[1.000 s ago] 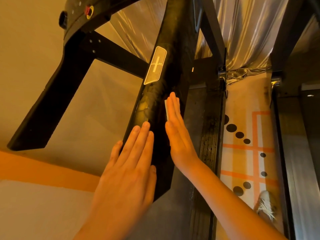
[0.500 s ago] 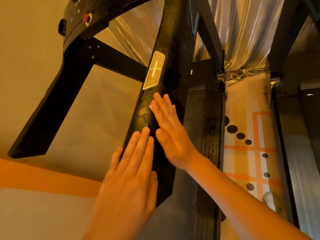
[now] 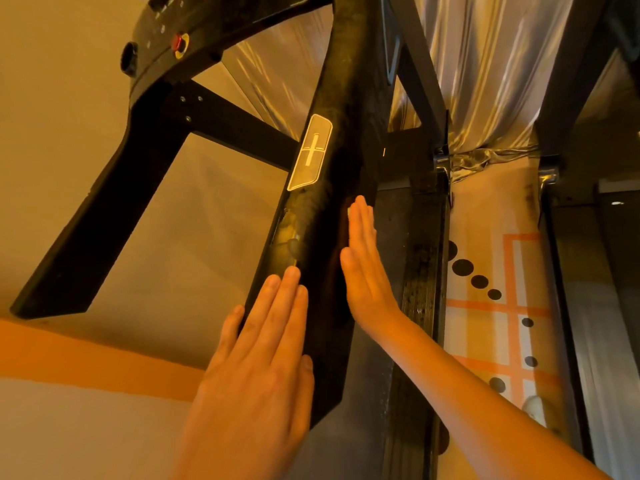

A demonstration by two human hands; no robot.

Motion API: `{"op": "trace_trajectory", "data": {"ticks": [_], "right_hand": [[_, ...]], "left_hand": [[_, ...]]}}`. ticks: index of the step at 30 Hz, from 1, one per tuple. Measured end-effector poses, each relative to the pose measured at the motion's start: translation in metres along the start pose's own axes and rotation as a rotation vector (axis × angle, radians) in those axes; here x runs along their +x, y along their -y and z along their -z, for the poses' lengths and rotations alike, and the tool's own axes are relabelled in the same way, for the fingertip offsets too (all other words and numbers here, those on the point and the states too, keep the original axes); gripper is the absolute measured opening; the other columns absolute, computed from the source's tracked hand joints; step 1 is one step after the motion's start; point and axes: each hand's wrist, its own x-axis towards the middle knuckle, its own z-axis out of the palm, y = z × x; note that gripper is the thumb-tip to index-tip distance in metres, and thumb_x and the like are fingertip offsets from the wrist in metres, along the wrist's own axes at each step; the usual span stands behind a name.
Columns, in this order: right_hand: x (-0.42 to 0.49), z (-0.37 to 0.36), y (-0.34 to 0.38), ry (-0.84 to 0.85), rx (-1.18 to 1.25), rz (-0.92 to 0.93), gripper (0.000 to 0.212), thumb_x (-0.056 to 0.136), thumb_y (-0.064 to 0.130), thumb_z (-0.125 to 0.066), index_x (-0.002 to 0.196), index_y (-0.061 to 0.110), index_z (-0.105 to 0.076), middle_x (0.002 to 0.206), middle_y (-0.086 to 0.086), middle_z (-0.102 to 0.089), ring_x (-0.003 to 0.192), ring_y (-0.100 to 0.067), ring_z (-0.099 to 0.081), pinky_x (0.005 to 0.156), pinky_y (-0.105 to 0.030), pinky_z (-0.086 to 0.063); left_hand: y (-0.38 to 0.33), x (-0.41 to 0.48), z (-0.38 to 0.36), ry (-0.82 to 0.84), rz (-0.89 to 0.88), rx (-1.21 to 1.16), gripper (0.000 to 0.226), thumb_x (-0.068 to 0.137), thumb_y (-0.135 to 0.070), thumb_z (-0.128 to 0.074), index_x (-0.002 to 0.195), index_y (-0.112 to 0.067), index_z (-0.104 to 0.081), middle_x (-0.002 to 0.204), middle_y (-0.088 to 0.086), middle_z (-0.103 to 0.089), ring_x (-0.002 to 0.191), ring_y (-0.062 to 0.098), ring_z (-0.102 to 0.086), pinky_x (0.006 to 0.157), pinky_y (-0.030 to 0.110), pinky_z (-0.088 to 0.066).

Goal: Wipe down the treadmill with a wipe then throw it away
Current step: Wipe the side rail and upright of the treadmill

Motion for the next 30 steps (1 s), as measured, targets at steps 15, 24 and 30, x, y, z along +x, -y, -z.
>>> {"op": "trace_trajectory", "data": {"ticks": [15,24,30], "right_hand": [[-0.014,-0.003,-0.017,-0.045,0.015,-0.104,0.058,0.103,0.065,-0.011,0.155,0.048,0.008,0.164,0.034,0.016,0.156,-0.004,0.013,0.127,-0.04,0.006],[-0.012,-0.005,-0.011,-0.065,0.047,-0.128,0.059,0.101,0.067,-0.011,0.155,0.048,0.006,0.163,0.036,0.015,0.155,-0.002,0.014,0.127,-0.041,0.007],[-0.005,-0.005,0.007,-0.049,0.08,-0.108,0.057,0.103,0.058,-0.015,0.155,0.044,0.002,0.159,0.043,0.015,0.153,0.004,0.017,0.116,-0.01,0.016]], "left_hand": [[0.001,0.0,0.002,0.048,0.008,-0.043,0.068,0.091,-0.037,-0.04,0.153,-0.009,-0.038,0.163,0.011,-0.035,0.15,0.023,-0.023,0.113,0.042,-0.023],[-0.029,0.035,0.029,0.022,0.363,-0.406,0.062,0.104,-0.032,-0.036,0.161,-0.03,-0.012,0.165,-0.018,0.002,0.153,0.001,0.006,0.121,0.041,0.003],[-0.005,0.131,0.049,0.016,0.386,-0.597,0.058,0.11,-0.025,-0.039,0.162,-0.028,-0.016,0.171,-0.009,-0.003,0.156,0.009,0.003,0.127,0.04,-0.002]]}}
